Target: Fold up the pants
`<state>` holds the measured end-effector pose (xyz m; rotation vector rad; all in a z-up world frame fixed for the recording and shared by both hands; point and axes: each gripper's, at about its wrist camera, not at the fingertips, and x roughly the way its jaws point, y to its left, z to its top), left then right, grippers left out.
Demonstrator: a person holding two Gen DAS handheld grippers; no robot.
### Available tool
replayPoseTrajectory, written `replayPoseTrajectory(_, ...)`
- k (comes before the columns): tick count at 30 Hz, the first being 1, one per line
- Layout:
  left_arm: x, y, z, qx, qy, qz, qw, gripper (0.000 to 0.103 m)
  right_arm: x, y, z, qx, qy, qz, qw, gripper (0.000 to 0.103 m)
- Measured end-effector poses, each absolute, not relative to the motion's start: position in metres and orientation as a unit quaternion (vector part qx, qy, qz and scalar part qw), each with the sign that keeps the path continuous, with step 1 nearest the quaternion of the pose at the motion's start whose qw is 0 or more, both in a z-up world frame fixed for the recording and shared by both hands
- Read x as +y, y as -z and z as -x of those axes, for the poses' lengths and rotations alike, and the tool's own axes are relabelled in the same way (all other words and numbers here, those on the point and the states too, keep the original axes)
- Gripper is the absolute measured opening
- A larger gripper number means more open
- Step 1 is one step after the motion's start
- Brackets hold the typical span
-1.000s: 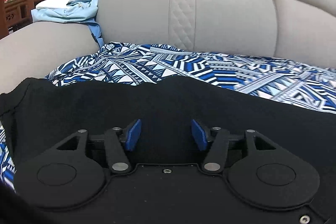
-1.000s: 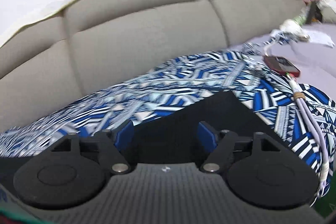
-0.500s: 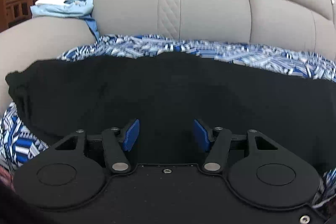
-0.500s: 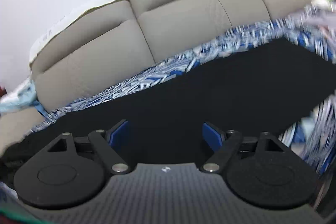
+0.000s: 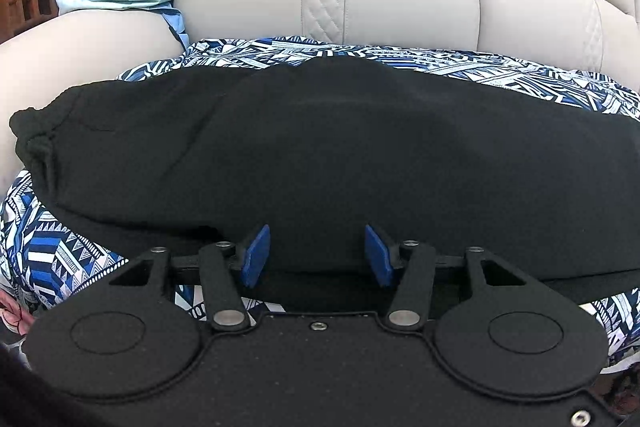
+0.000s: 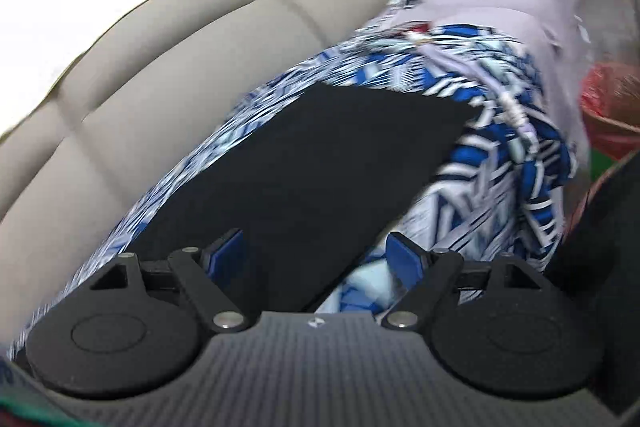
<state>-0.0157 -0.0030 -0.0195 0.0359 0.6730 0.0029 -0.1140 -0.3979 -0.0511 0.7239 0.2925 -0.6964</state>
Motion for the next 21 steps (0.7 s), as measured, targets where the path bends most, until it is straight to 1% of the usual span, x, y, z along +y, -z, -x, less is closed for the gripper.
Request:
replayPoseTrajectory(3,-0.004,0.018,0.013,0.334,-0.006,-0.012,0.943,0.051,-0.425,0.056,0.112,0.128,0.346,-0.373,0.851,0.087)
replayPoseTrajectory(7,0.001,0.015,0.006,0.343,-0.009,0.009,0.939,0.051,-0.442,0.052,0.110,0.094,0.343,-0.380,0.854,0.085)
replayPoseTrajectory(12,0.009,0.013,0.000,0.347,-0.020,0.020,0.937,0.049,-0.462,0.050,0.096,0.088,0.328,-0.373,0.863,0.084)
replayPoseTrajectory(14,0.012,0.011,-0.003,0.349,-0.024,0.027,0.936,0.048,-0.472,0.050,0.094,0.078,0.320,-0.387,0.861,0.078)
replayPoseTrajectory(16,0.016,0.009,-0.007,0.350,-0.029,0.036,0.936,0.048,-0.483,0.052,0.091,0.075,0.314,-0.403,0.856,0.067)
replayPoseTrajectory(17,0.018,0.008,-0.008,0.349,-0.031,0.040,0.936,0.047,-0.489,0.053,0.090,0.074,0.311,-0.410,0.854,0.066)
replayPoseTrajectory(18,0.020,0.007,-0.010,0.349,-0.033,0.043,0.936,0.047,-0.490,0.053,0.089,0.074,0.310,-0.413,0.853,0.061)
replayPoseTrajectory(19,0.022,0.006,-0.012,0.347,-0.036,0.046,0.936,0.047,-0.493,0.053,0.087,0.076,0.309,-0.414,0.853,0.055)
replayPoseTrajectory(20,0.024,0.004,-0.013,0.345,-0.038,0.049,0.936,0.047,-0.495,0.053,0.085,0.079,0.310,-0.414,0.852,0.051)
replayPoseTrajectory(21,0.027,0.003,-0.014,0.342,-0.040,0.052,0.937,0.047,-0.498,0.053,0.082,0.084,0.311,-0.415,0.851,0.042)
